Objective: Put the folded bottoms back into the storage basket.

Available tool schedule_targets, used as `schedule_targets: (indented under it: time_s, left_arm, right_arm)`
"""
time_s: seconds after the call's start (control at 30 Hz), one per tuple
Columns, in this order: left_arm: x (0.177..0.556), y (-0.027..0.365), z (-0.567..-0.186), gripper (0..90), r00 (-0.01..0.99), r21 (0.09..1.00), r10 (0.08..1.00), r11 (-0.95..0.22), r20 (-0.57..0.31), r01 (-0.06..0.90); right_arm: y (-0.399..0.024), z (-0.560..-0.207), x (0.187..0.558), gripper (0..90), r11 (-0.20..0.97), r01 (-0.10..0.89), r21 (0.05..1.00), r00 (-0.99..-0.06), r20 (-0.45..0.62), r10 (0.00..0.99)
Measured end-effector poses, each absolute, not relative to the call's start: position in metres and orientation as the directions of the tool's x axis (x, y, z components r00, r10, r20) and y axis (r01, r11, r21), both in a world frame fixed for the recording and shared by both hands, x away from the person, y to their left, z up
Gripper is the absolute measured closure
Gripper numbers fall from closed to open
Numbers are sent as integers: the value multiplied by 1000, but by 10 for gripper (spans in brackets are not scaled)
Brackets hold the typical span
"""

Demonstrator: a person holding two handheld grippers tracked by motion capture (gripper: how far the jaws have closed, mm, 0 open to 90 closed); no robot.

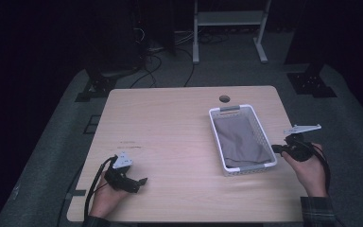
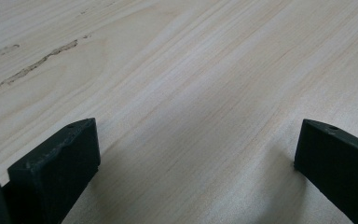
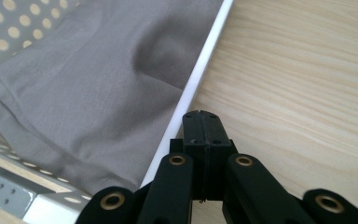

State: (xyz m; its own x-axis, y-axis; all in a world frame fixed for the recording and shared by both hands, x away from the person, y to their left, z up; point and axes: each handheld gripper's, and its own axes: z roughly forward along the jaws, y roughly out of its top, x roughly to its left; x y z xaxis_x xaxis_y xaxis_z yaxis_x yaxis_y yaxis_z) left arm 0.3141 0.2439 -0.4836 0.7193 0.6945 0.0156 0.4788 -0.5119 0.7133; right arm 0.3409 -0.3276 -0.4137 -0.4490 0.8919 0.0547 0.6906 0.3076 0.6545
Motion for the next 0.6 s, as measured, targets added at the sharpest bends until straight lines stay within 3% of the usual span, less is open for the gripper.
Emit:
schedule_targets:
  time_s: [0.6]
  left_arm:
    - [314,244,-484,0,719,713,694,-512,16,479]
  right_arm:
    - [-303,-414,336,894,368,668,647,-512,40,858]
